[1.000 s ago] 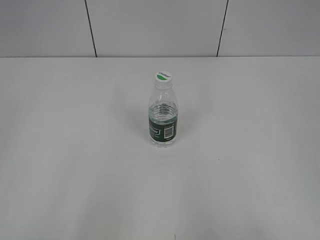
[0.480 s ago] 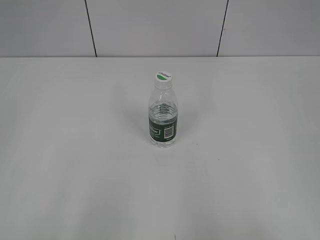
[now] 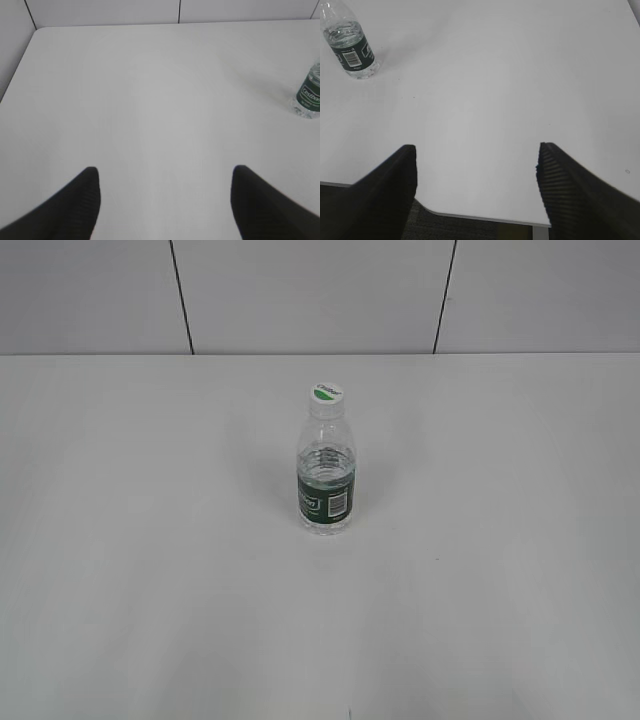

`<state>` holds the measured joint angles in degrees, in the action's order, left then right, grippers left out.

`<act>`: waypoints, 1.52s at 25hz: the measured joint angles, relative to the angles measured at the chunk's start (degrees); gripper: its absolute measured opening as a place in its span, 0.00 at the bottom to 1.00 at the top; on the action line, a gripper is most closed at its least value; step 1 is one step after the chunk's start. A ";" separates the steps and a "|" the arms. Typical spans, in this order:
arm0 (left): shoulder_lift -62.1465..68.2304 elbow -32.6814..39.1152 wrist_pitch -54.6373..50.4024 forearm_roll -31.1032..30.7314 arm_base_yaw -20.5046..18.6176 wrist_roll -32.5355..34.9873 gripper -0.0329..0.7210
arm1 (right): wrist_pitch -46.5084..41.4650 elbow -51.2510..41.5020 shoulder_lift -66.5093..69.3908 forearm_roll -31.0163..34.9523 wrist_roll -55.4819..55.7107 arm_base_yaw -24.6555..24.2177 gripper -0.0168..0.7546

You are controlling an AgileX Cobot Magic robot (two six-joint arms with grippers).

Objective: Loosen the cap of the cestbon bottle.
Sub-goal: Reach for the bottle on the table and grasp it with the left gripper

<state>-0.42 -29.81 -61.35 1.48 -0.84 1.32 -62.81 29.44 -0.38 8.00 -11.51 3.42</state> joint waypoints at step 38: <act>27.03 14.51 64.26 1.03 0.00 0.00 0.70 | 66.11 -5.06 35.84 -3.51 -0.05 0.00 0.76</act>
<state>26.61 -15.30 2.91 2.51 -0.84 1.32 3.30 24.38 35.46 4.50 -11.57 3.42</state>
